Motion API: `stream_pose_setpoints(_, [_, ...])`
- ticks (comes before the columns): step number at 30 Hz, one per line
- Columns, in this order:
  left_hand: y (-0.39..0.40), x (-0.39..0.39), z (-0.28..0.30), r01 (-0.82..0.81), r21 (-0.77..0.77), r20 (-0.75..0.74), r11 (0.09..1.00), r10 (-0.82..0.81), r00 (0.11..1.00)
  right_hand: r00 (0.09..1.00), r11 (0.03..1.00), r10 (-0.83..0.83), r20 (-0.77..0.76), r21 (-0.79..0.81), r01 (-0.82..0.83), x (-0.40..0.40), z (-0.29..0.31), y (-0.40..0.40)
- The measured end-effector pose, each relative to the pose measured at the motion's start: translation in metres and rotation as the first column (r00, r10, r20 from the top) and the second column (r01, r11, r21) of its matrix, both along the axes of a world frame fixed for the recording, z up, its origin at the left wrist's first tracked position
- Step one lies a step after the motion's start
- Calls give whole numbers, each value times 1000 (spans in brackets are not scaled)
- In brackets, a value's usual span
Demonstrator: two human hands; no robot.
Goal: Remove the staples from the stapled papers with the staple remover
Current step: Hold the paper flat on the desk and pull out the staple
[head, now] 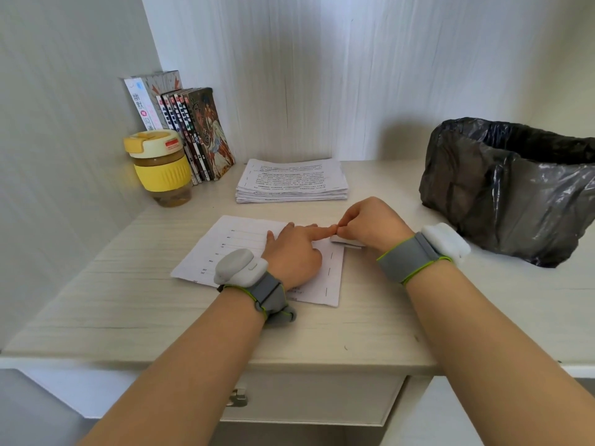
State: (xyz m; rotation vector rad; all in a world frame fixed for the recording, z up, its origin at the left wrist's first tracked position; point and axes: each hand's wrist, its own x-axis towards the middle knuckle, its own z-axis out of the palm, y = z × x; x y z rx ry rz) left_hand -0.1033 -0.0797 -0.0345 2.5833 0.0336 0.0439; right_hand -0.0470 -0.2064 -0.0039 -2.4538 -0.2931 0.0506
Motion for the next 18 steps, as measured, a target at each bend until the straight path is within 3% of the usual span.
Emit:
stream_pose_setpoints(7, [0,1,0,-5,-20,11,1000,5,1000,999,998,38,10,43,-38,0,-5,-4])
stream_pose_setpoints(18, [0,-3,-1,41,40,-38,998,-40,998,989,957,136,-64,268,-114,3,-8,-13])
